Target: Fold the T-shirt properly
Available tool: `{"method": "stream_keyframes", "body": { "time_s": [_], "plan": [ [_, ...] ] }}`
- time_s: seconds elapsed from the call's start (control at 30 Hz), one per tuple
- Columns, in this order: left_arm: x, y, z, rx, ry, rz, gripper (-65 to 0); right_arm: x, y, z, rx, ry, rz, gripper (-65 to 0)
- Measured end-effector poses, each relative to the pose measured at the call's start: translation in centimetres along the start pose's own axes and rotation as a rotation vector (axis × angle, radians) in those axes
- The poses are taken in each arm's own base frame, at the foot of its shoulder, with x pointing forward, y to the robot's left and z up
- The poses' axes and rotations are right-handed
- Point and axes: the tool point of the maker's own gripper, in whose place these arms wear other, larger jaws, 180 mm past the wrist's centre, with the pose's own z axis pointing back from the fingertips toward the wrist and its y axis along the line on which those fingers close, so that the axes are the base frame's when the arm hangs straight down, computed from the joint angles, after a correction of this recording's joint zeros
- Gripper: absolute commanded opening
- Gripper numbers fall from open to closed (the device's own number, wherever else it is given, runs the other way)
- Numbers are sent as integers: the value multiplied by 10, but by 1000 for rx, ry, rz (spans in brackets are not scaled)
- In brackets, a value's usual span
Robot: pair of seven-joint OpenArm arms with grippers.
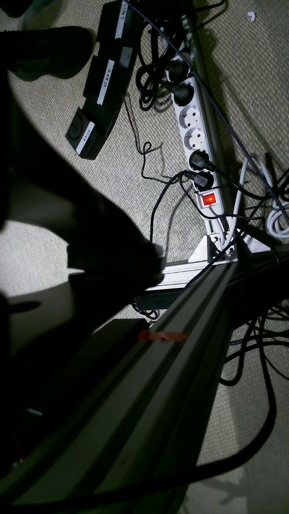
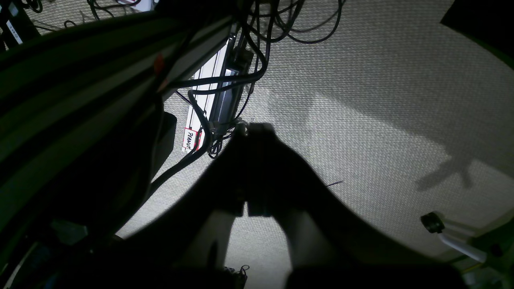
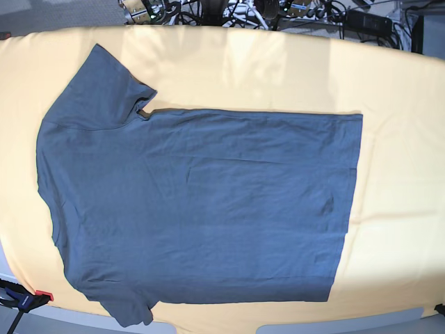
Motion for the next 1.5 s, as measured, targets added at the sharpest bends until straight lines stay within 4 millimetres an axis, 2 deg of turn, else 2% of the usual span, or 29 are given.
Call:
{"method": "stream_keyframes", "body": {
  "time_s": [0.6,0.73,0.87,1.0,1.1,1.2,1.3,1.37,1.5],
  "plan": [
    [1,-1,0,-3,-1,-1,-650,0,0,0,1,0,1,-650],
    [-6,-2,0,-6,52,-4,-650,-9,11,1,61,50,23,-650],
    [-16,-1,3,5,134,-134,-650,-31,21,4,120,166,57,-650],
    [-26,-4,9,1,135,-180,-650,-69,42,10,220,264,121,-650],
    [-50,-2,20,-1,144,-184,-650,-105,59,16,269,310,129,-650],
    [-74,3,37,-3,167,-189,-650,-132,69,25,286,322,139,-650],
    [-90,2,56,-16,185,-257,-650,-143,80,41,311,275,155,-650],
    [-99,-6,71,-44,191,-312,-650,-148,85,56,321,251,138,-650],
    [-109,-17,107,-92,199,-414,-650,-155,75,95,272,224,155,-650]
  ]
}}
